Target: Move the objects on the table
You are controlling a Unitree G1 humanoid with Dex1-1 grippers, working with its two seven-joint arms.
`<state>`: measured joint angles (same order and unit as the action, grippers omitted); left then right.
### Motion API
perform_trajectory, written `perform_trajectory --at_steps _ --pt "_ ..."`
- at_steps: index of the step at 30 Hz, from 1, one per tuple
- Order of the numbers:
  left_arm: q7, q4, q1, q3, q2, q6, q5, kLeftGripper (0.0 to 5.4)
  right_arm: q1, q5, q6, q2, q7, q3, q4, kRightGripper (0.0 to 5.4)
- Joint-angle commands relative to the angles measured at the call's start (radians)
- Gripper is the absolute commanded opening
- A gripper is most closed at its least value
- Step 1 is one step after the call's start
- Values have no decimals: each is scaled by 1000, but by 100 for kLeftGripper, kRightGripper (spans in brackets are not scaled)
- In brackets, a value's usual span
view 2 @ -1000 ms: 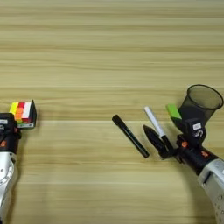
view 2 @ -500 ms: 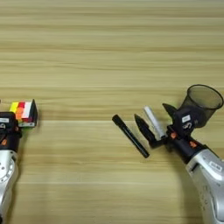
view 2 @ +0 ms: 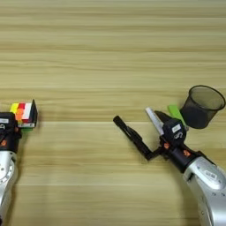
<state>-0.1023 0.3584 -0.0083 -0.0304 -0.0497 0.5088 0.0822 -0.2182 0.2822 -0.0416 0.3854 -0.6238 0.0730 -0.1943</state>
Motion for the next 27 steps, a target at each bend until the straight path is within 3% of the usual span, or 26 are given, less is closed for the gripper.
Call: perform_trajectory --at_steps 1,16,27 --pt "-1 -5 1 4 1 -5 11 540 -20 -45 16 24 -15 -38 4 533" --pt "-4 -16 5 9 5 -10 12 540 -12 -105 38 16 -5 -83 85 533" --pt "-7 -28 12 13 8 -14 14 540 10 -104 35 11 -3 -92 167 533"
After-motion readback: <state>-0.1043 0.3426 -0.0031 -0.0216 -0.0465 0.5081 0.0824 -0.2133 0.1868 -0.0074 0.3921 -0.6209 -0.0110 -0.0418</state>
